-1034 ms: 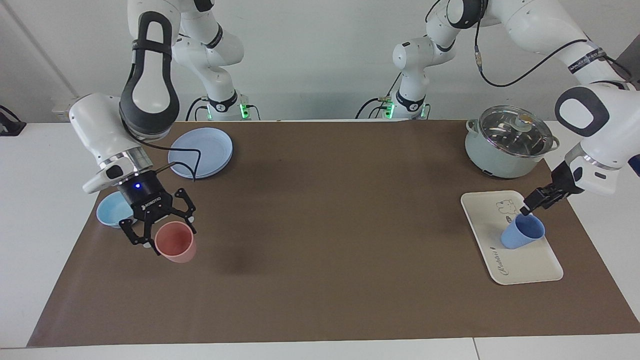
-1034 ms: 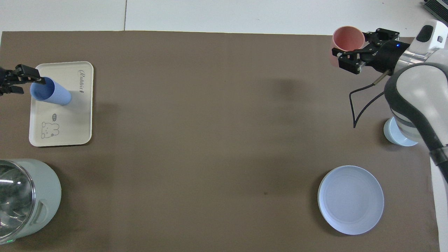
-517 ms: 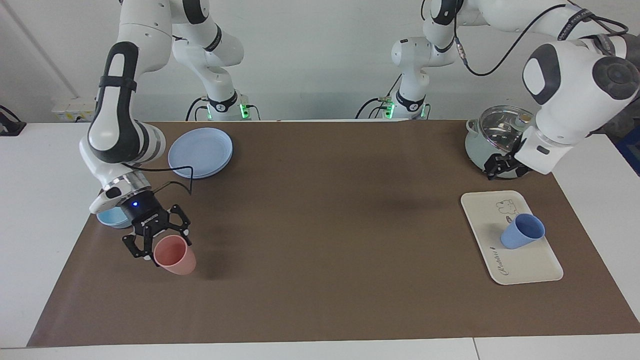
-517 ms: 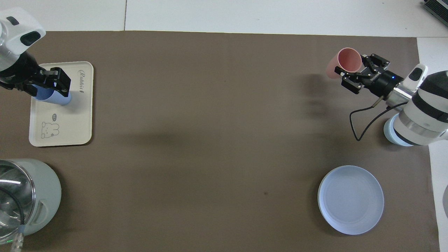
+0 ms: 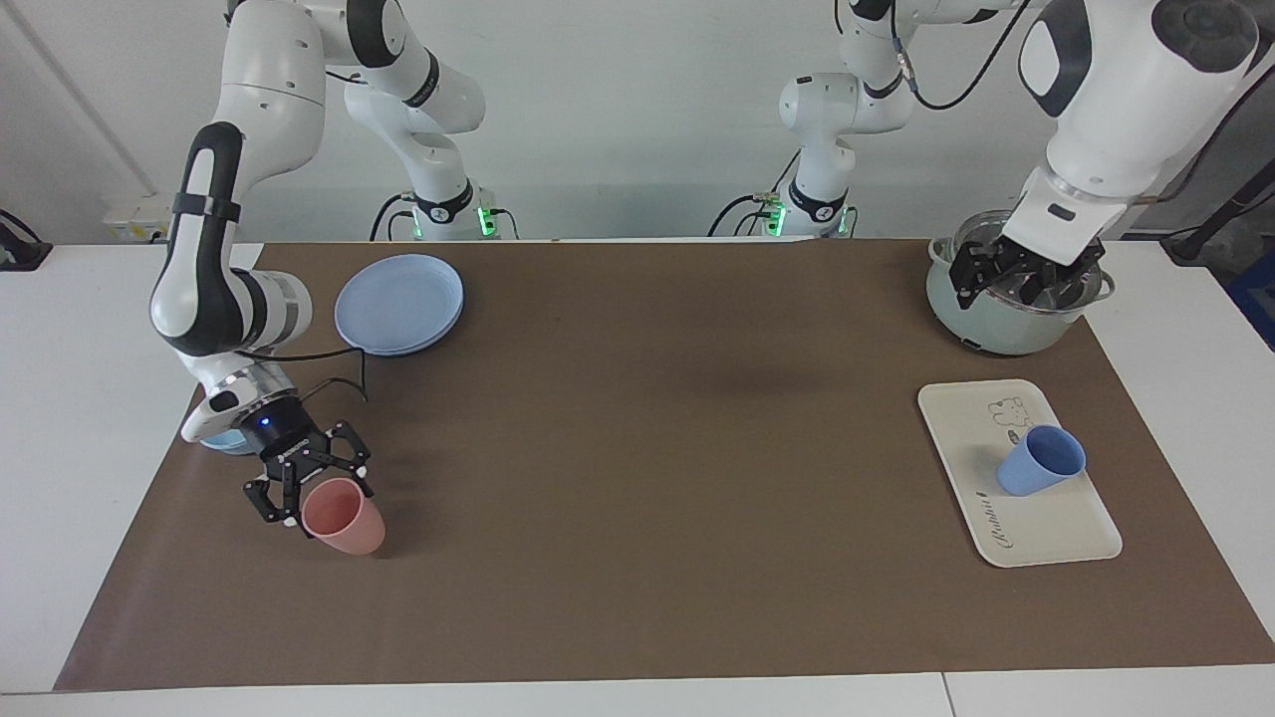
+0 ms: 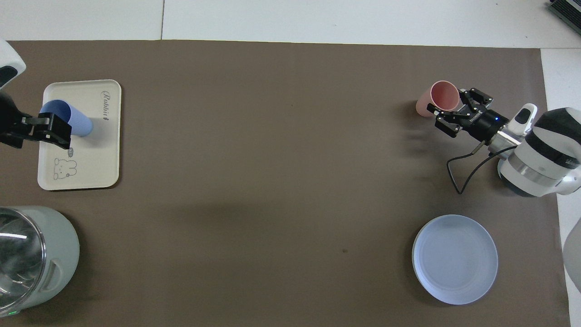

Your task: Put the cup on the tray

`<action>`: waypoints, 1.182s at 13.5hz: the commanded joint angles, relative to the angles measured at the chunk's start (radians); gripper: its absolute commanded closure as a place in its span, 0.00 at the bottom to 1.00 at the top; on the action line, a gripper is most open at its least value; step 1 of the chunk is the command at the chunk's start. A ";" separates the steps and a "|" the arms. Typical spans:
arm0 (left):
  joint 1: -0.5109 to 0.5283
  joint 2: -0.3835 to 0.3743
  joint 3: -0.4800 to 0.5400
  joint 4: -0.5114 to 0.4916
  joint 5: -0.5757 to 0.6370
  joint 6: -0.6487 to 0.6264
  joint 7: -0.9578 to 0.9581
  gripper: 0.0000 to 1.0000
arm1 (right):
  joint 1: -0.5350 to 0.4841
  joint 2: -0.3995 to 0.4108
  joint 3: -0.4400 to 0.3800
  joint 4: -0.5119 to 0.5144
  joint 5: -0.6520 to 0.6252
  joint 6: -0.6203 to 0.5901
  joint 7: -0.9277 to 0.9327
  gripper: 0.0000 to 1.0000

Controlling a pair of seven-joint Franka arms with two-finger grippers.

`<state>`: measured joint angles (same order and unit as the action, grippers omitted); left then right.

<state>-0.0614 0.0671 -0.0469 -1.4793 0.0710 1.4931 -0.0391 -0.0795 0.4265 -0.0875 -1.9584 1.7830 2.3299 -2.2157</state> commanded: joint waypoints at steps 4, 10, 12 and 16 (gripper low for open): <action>0.012 -0.127 -0.001 -0.220 -0.045 0.162 0.002 0.22 | 0.030 -0.081 0.006 -0.031 0.032 0.138 -0.023 0.00; 0.022 -0.128 0.012 -0.213 -0.120 0.159 -0.007 0.06 | 0.113 -0.225 0.005 -0.042 -0.028 0.296 0.161 0.00; 0.020 -0.128 0.013 -0.211 -0.119 0.150 -0.004 0.02 | 0.115 -0.242 0.003 -0.039 -0.123 0.318 0.220 0.00; 0.020 -0.130 0.012 -0.208 -0.117 0.151 0.001 0.00 | 0.101 -0.274 -0.006 -0.019 -0.432 0.312 0.429 0.00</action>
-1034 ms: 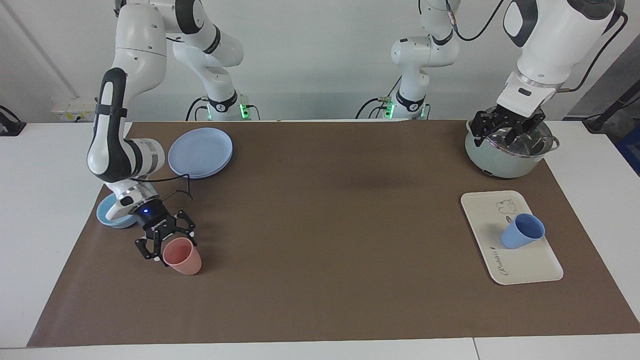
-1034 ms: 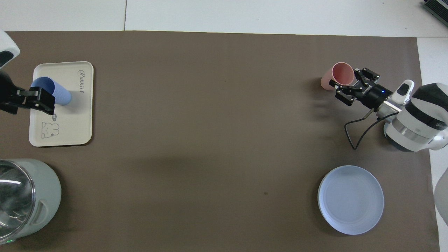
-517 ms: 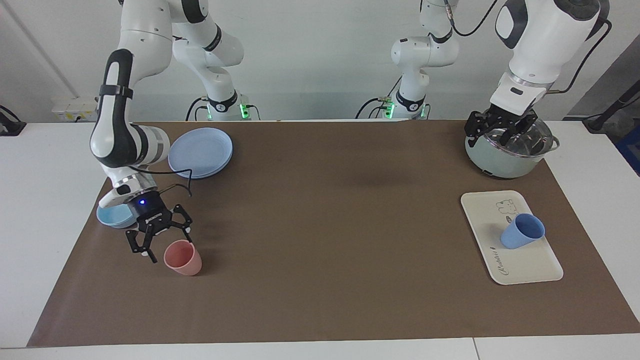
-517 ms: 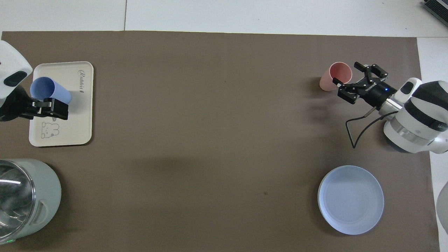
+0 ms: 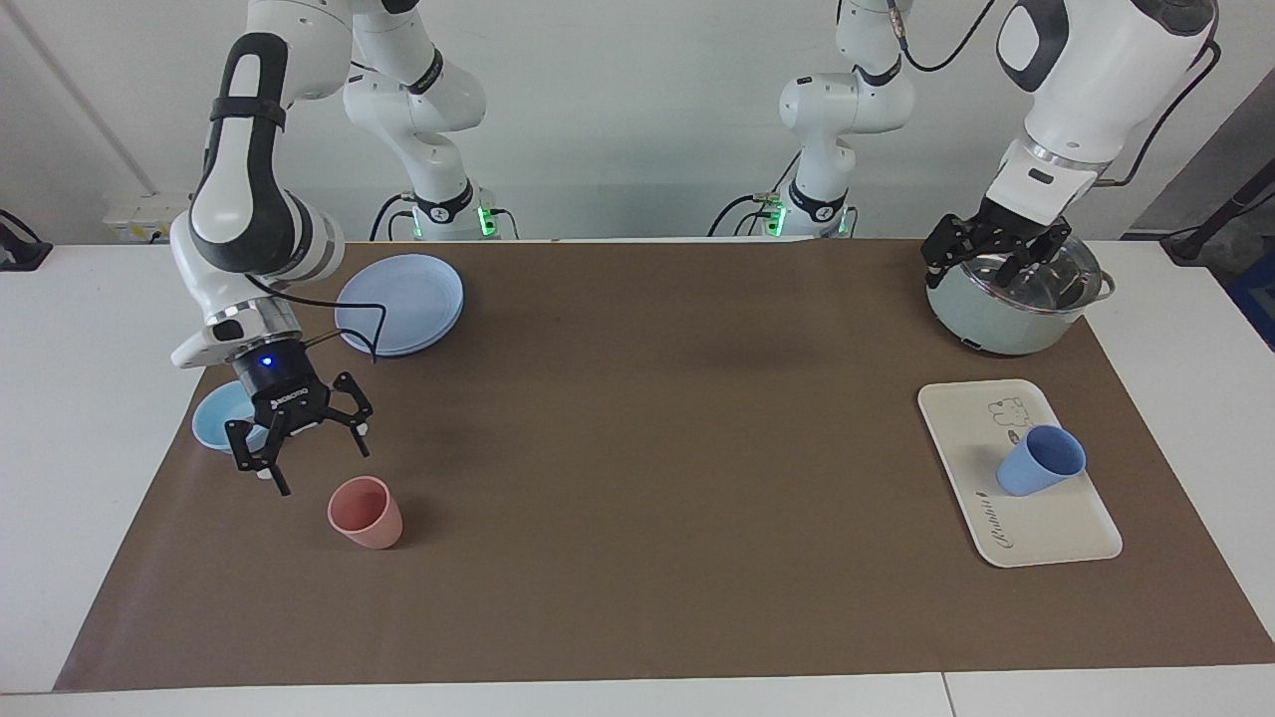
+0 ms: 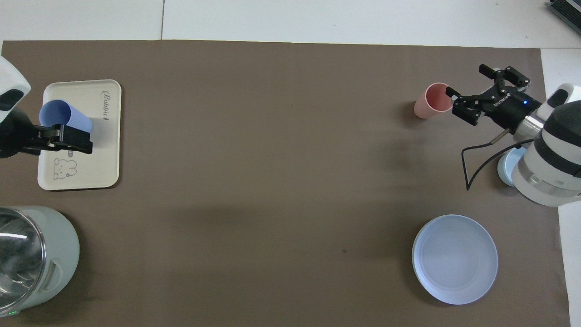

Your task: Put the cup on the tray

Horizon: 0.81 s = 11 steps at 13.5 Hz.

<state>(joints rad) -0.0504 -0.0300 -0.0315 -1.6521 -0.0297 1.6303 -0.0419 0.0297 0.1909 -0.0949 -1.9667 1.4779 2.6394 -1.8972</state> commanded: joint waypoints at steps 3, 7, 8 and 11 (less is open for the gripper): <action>0.003 -0.033 -0.004 -0.035 -0.016 0.020 0.005 0.00 | -0.007 -0.083 0.001 -0.011 -0.446 -0.010 0.373 0.00; 0.007 -0.033 -0.004 -0.035 -0.016 0.026 0.004 0.00 | -0.007 -0.106 0.000 -0.014 -0.931 -0.022 0.763 0.00; 0.009 -0.033 -0.004 -0.035 -0.016 0.022 0.005 0.00 | -0.007 -0.108 0.000 -0.012 -1.038 -0.033 0.862 0.00; 0.011 -0.034 -0.002 -0.037 -0.016 0.011 0.005 0.00 | -0.001 -0.126 0.000 -0.011 -1.299 -0.113 1.175 0.00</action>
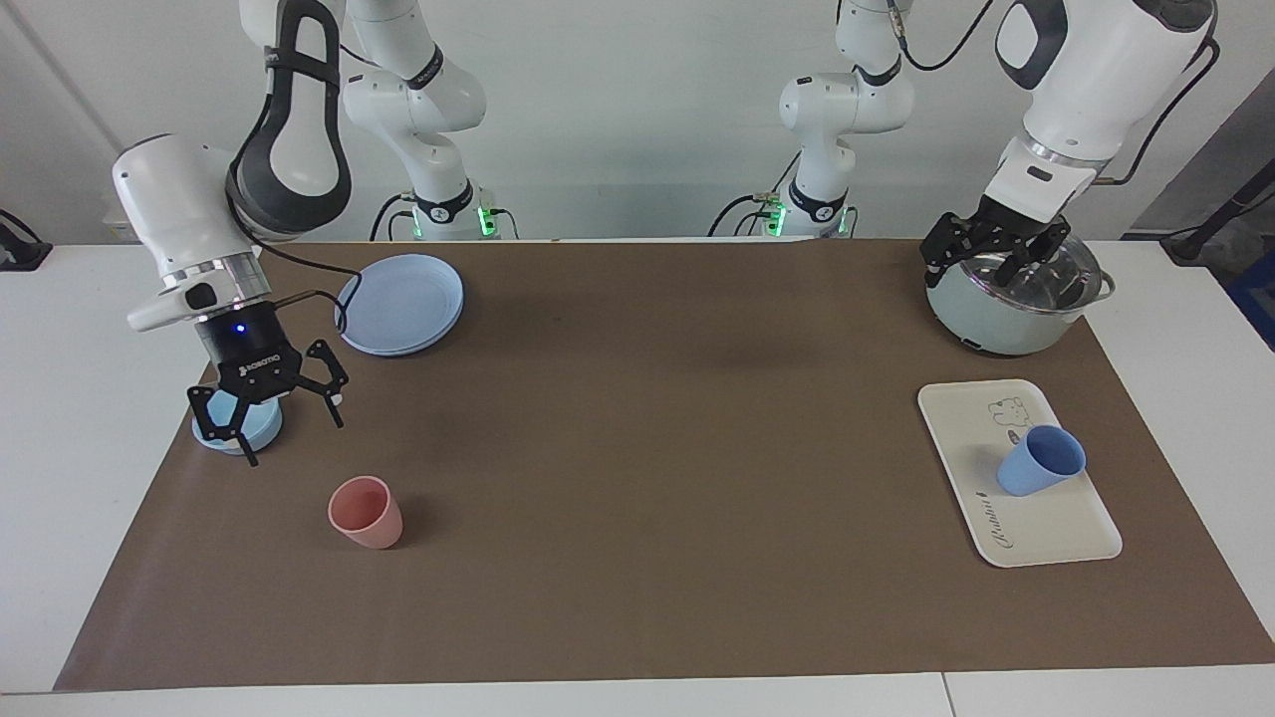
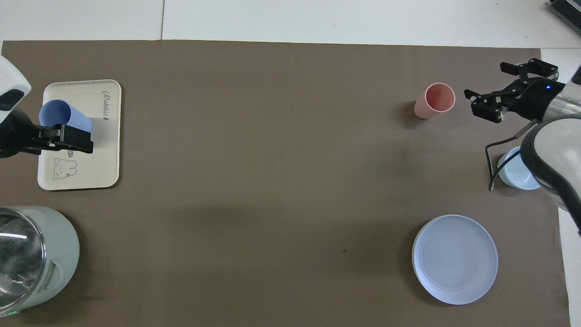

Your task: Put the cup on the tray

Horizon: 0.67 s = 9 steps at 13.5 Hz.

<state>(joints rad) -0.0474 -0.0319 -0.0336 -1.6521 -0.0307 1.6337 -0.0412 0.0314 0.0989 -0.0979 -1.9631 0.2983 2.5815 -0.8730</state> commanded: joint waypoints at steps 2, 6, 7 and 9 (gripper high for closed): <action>0.008 -0.033 -0.002 -0.037 -0.015 0.008 0.004 0.00 | 0.005 -0.051 0.006 0.004 -0.250 -0.154 0.369 0.00; 0.008 -0.033 0.000 -0.037 -0.015 0.008 0.004 0.00 | 0.007 -0.094 0.021 0.094 -0.289 -0.476 0.722 0.00; 0.008 -0.033 0.000 -0.037 -0.015 0.008 0.004 0.00 | 0.007 -0.102 0.023 0.142 -0.289 -0.586 0.770 0.00; 0.008 -0.033 0.000 -0.037 -0.015 0.008 0.004 0.00 | 0.005 -0.110 0.021 0.245 -0.286 -0.769 0.813 0.00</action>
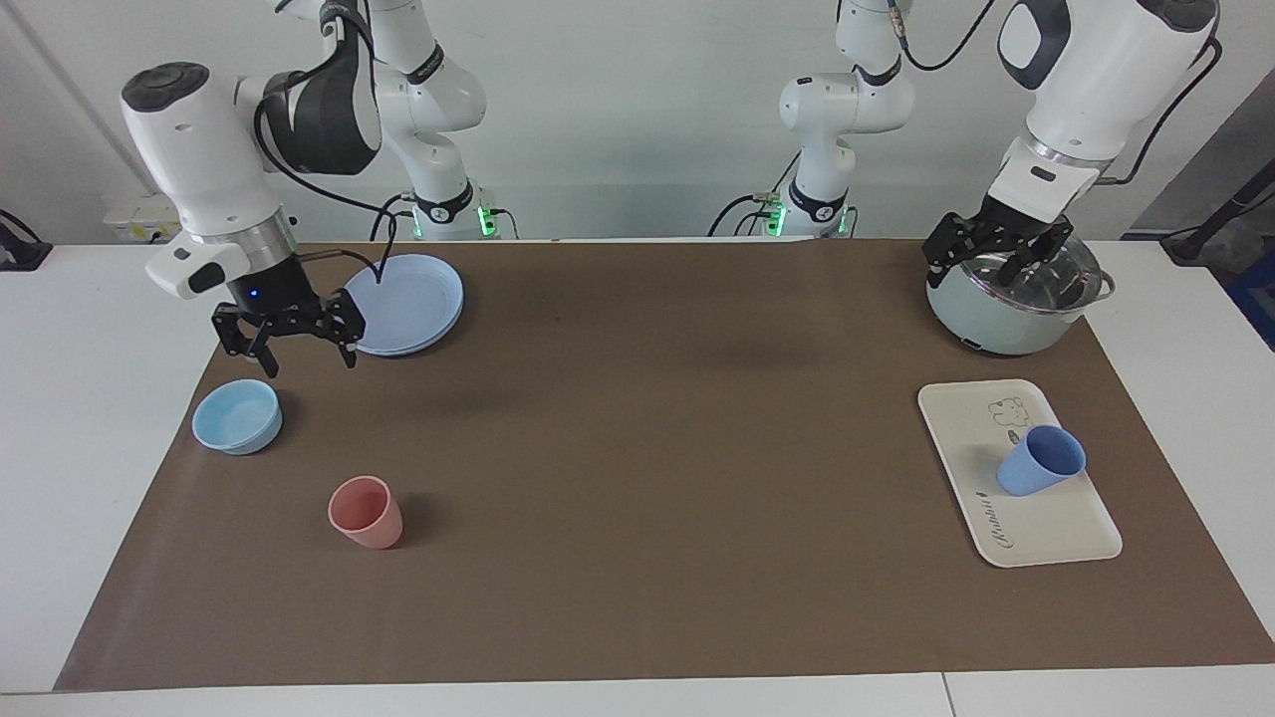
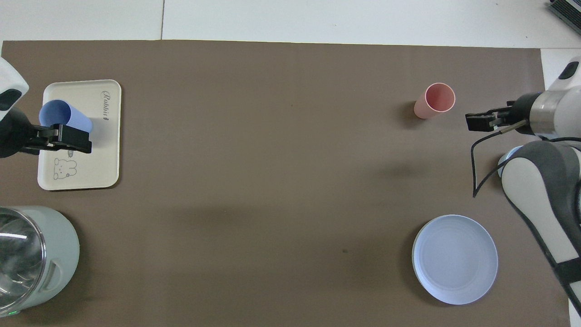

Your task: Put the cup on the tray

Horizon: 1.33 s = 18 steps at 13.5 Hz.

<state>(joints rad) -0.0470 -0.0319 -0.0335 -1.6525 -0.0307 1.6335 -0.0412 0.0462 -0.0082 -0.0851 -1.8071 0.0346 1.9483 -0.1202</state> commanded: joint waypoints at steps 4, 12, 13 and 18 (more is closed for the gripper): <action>0.007 -0.033 0.000 -0.036 -0.015 0.008 0.003 0.00 | -0.022 -0.007 0.002 0.219 -0.019 -0.330 0.063 0.00; 0.007 -0.033 -0.002 -0.036 -0.015 0.017 0.009 0.00 | -0.011 -0.024 0.028 0.227 -0.071 -0.423 0.056 0.00; 0.007 -0.031 -0.002 -0.036 -0.015 0.022 0.009 0.00 | -0.011 -0.030 0.028 0.218 -0.065 -0.425 0.060 0.00; 0.007 -0.029 0.000 -0.030 -0.012 0.023 0.015 0.00 | -0.011 -0.030 0.028 0.213 -0.062 -0.411 0.062 0.00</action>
<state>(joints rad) -0.0470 -0.0320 -0.0337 -1.6525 -0.0307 1.6349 -0.0401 0.0379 -0.0292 -0.0636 -1.5913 -0.0208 1.5394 -0.0765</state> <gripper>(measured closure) 0.000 0.000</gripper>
